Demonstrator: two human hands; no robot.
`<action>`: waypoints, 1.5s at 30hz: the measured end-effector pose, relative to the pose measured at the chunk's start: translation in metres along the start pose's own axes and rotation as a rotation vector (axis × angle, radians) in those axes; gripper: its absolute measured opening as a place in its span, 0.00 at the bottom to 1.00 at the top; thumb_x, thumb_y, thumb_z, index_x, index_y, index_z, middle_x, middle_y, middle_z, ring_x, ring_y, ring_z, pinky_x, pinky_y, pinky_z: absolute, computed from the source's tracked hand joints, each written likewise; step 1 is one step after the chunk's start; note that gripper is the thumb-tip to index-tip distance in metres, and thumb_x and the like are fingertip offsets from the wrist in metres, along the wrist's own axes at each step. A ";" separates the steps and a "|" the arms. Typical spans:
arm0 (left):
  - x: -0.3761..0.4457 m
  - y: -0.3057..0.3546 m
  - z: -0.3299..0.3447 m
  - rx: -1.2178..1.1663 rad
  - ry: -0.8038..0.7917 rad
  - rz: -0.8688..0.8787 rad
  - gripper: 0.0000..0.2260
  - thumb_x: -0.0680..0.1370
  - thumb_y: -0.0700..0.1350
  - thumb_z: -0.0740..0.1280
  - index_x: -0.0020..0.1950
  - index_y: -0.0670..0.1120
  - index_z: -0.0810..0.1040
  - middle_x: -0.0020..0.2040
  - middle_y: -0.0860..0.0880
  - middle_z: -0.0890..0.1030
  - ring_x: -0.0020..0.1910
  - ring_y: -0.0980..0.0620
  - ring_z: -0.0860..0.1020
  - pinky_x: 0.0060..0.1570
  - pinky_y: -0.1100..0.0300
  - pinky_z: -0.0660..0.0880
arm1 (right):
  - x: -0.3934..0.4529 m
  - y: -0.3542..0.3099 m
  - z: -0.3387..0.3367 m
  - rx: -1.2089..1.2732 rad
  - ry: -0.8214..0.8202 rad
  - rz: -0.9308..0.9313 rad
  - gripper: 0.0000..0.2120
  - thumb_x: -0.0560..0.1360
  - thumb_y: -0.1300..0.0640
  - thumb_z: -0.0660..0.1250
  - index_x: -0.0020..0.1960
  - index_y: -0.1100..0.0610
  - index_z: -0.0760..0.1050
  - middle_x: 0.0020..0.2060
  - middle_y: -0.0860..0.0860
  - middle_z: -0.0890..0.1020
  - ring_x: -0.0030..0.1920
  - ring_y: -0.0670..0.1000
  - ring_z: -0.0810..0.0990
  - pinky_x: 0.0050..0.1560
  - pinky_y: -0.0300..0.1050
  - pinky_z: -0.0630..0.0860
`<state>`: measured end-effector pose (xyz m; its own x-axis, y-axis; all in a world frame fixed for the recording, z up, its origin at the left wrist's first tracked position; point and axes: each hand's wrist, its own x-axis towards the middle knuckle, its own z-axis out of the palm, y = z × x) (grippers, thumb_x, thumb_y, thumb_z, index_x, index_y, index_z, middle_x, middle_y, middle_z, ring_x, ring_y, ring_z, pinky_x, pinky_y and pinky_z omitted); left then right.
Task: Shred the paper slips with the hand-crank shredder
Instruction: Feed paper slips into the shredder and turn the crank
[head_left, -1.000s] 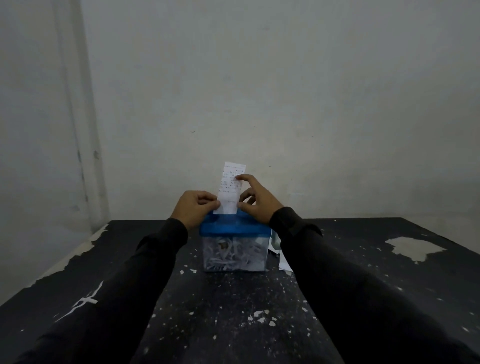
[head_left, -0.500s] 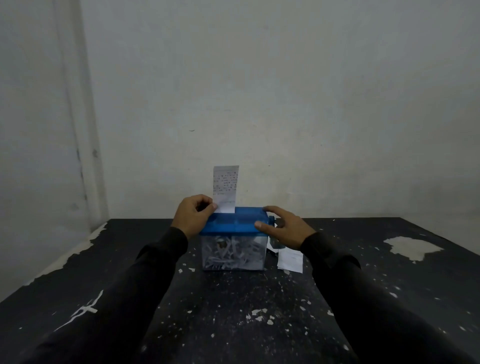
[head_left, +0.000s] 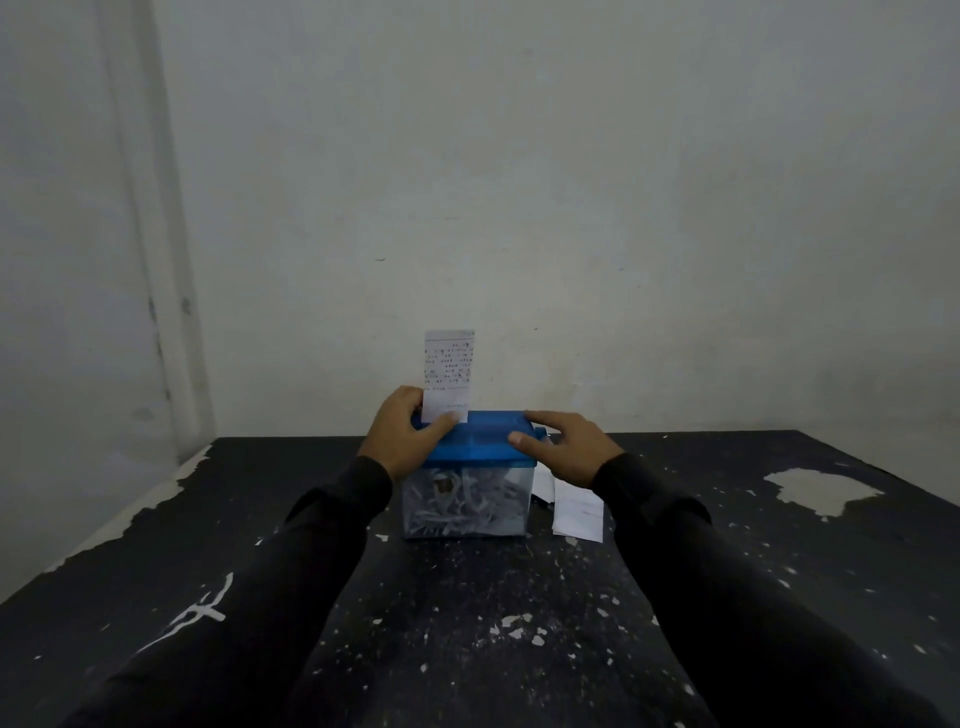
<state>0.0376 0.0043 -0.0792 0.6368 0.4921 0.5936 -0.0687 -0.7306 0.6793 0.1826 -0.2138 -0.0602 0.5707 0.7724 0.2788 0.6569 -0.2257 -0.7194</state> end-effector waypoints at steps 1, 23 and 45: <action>0.000 -0.001 0.001 -0.023 -0.035 0.006 0.22 0.73 0.60 0.76 0.60 0.47 0.81 0.56 0.51 0.81 0.52 0.56 0.80 0.49 0.70 0.77 | 0.000 0.000 0.000 -0.004 -0.001 0.001 0.36 0.75 0.36 0.69 0.77 0.51 0.68 0.75 0.52 0.71 0.69 0.55 0.74 0.64 0.45 0.72; -0.004 0.006 -0.001 -0.135 -0.138 -0.088 0.31 0.68 0.61 0.78 0.67 0.50 0.77 0.59 0.54 0.82 0.53 0.61 0.80 0.44 0.74 0.76 | 0.053 0.019 0.010 0.419 0.367 0.284 0.09 0.79 0.52 0.68 0.46 0.57 0.76 0.37 0.57 0.78 0.31 0.54 0.73 0.28 0.42 0.70; 0.000 0.003 -0.004 -0.081 -0.177 -0.088 0.42 0.60 0.74 0.75 0.65 0.48 0.77 0.59 0.52 0.82 0.55 0.56 0.80 0.47 0.69 0.77 | -0.018 0.009 0.027 0.428 0.458 -0.091 0.21 0.84 0.53 0.55 0.39 0.62 0.75 0.28 0.41 0.71 0.30 0.41 0.68 0.36 0.41 0.67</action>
<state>0.0342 0.0039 -0.0749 0.7674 0.4563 0.4504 -0.0637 -0.6447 0.7618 0.1653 -0.2135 -0.0884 0.7369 0.4232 0.5271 0.5119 0.1598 -0.8441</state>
